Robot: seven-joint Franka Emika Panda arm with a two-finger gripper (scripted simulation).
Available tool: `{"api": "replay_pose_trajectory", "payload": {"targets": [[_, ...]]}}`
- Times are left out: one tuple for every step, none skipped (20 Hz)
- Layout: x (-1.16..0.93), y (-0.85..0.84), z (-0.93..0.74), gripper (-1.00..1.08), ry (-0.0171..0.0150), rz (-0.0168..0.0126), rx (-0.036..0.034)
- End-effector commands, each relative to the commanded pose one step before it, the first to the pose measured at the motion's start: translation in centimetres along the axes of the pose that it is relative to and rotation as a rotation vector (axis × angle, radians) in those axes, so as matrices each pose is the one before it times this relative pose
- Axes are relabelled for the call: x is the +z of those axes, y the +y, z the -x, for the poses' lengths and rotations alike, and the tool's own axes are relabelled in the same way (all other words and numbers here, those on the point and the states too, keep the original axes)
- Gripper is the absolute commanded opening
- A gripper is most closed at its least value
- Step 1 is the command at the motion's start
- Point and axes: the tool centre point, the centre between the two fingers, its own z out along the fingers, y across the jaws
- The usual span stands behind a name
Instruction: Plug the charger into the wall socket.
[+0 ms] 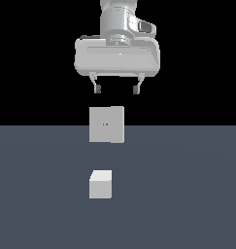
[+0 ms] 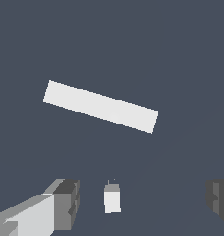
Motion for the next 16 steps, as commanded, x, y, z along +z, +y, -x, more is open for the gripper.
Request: {"api": "replay_pose_trajectory", "payload": {"targets": [[0.000, 0.001, 0.000, 1.00, 0.00000, 0.00000, 0.00000], [0.017, 0.001, 0.013, 1.00, 0.00000, 0.00000, 0.00000], [0.050, 0.002, 0.038, 1.00, 0.00000, 0.00000, 0.00000], [0.051, -0.025, 0.073, 1.00, 0.00052, 0.00020, -0.00040], [0.117, 0.004, 0.088, 1.00, 0.00000, 0.00000, 0.00000], [0.086, -0.050, 0.134, 1.00, 0.00107, 0.00039, -0.00079], [0.153, -0.021, 0.150, 1.00, 0.00053, 0.00019, -0.00039], [0.169, -0.036, 0.183, 1.00, 0.00084, 0.00030, -0.00062], [0.192, -0.046, 0.214, 1.00, 0.00107, 0.00038, -0.00079], [0.229, -0.045, 0.242, 1.00, 0.00107, 0.00038, -0.00079], [0.267, -0.043, 0.271, 1.00, 0.00107, 0.00038, -0.00079], [0.286, -0.060, 0.306, 1.00, 0.00141, 0.00051, -0.00104], [0.320, -0.063, 0.338, 1.00, 0.00151, 0.00054, -0.00111], [0.350, -0.071, 0.371, 1.00, 0.00169, 0.00060, -0.00124], [0.385, -0.074, 0.403, 1.00, 0.00177, 0.00063, -0.00130], [0.416, -0.080, 0.435, 1.00, 0.00193, 0.00069, -0.00142]]}}
